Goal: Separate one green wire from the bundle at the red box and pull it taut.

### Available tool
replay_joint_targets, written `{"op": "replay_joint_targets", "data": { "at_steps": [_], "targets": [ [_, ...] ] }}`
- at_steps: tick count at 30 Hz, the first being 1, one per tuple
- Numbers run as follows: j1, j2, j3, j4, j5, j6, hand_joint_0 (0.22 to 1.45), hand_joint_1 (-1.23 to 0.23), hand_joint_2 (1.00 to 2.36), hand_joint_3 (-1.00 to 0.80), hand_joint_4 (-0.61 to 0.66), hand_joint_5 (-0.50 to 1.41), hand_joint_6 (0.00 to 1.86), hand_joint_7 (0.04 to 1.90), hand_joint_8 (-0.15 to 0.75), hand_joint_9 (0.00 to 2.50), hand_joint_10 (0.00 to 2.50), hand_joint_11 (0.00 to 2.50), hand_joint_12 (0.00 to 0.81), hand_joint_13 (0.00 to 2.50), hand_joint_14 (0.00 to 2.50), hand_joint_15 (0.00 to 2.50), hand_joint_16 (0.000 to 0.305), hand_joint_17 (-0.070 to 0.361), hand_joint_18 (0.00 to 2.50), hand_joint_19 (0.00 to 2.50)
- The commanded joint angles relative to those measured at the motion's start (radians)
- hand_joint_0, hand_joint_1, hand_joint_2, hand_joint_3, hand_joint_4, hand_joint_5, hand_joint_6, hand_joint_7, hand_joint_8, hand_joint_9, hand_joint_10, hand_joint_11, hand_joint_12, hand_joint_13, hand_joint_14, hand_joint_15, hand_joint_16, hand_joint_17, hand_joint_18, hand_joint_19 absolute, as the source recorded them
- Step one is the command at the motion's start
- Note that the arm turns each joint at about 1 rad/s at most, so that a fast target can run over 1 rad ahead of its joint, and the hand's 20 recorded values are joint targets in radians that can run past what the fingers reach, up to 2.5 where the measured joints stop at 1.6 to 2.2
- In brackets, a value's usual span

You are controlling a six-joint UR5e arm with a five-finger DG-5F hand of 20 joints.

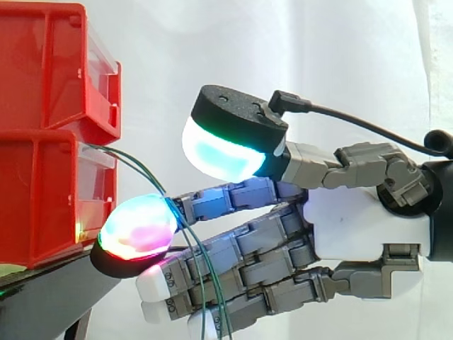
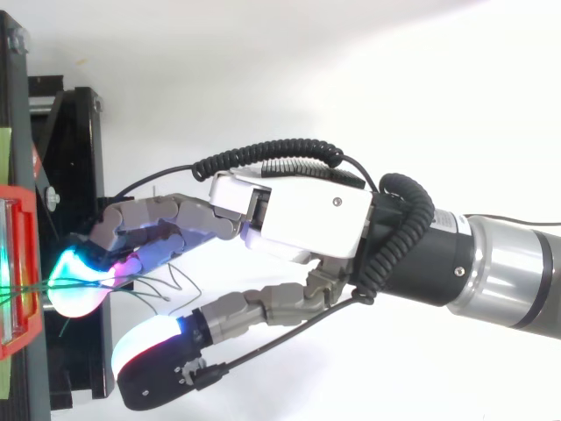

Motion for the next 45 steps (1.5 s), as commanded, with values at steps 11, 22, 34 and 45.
{"op": "replay_joint_targets", "data": {
  "at_steps": [11, 22, 34, 45],
  "targets": [
    [-0.009, 0.021, 0.014, -0.083, -0.006, 0.077, 0.6, -0.67, 1.0, -0.47, 0.19, -0.08, 0.5, 1.26, 0.226, 0.77, 0.0, 0.04, 0.272, 0.53, 0.0, 0.13, 0.038, 0.084, 0.45, 0.4],
    [-0.012, 0.023, 0.073, -0.21, -0.008, 0.084, 0.57, -0.56, 1.0, -0.48, 0.18, -0.09, 0.59, 1.16, 0.231, 0.83, 0.0, 0.07, 0.279, 0.57, 0.01, 0.15, 0.038, 0.085, 0.49, 0.43],
    [-0.03, 0.021, 0.081, -0.241, -0.008, 0.077, 0.58, -0.56, 1.0, -0.47, 0.18, -0.08, 0.5, 1.26, 0.231, 0.84, 0.0, 0.07, 0.283, 0.57, 0.01, 0.16, 0.038, 0.085, 0.49, 0.43],
    [-0.058, 0.021, -0.017, -0.11, -0.036, 0.077, 0.58, -0.58, 1.0, -0.47, 0.19, -0.07, 0.51, 1.3, 0.233, 0.83, 0.0, 0.07, 0.284, 0.57, 0.01, 0.16, 0.038, 0.086, 0.49, 0.43]
  ]
}}
